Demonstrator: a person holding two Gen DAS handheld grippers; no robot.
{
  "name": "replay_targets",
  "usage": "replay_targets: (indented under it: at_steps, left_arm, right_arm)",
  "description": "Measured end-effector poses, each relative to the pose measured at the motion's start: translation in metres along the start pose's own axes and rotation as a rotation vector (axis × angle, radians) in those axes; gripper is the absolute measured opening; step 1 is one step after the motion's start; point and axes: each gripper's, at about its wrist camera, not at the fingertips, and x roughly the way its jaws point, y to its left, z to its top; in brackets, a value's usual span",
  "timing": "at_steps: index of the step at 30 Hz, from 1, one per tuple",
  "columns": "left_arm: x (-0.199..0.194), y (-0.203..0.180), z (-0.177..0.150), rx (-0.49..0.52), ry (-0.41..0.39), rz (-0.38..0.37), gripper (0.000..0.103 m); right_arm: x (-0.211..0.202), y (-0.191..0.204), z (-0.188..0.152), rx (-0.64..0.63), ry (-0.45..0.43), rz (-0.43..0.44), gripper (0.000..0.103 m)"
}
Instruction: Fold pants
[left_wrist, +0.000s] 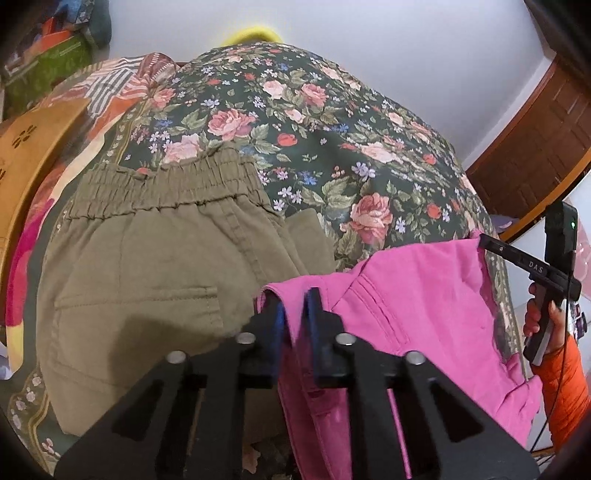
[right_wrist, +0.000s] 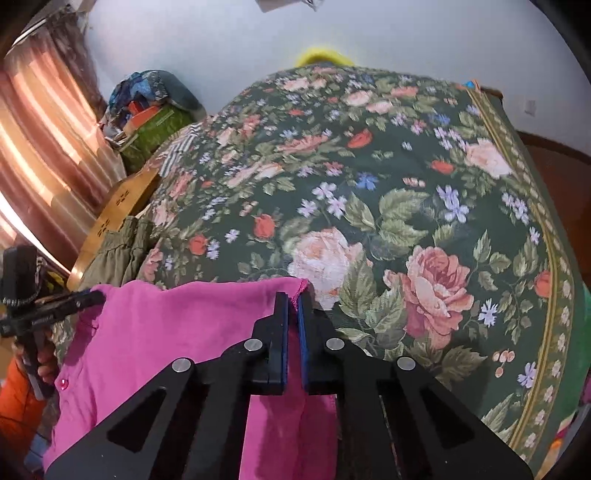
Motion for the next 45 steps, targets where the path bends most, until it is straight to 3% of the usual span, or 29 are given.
replay_targets:
  at_steps: [8, 15, 25, 33, 45]
  left_arm:
    - [-0.016, -0.015, 0.014, 0.038, -0.054, 0.041, 0.003]
    - [-0.037, -0.026, 0.027, 0.066, -0.107, 0.041, 0.003]
    - [-0.079, -0.049, 0.026, 0.101, -0.163, -0.015, 0.003]
    - [-0.13, -0.073, 0.002, 0.154, -0.189, -0.037, 0.003]
    - [-0.203, -0.095, -0.067, 0.212, -0.205, -0.066, 0.003]
  right_arm:
    - [-0.033, 0.01, 0.02, -0.029, -0.116, -0.034, 0.003]
    - [-0.051, 0.009, 0.03, -0.028, -0.161, -0.04, 0.003]
    - [-0.086, 0.015, 0.024, -0.01, -0.221, 0.002, 0.003]
    - [-0.148, 0.04, 0.002, -0.041, -0.268, 0.022, 0.003]
    - [-0.224, 0.084, -0.061, -0.065, -0.303, 0.043, 0.003]
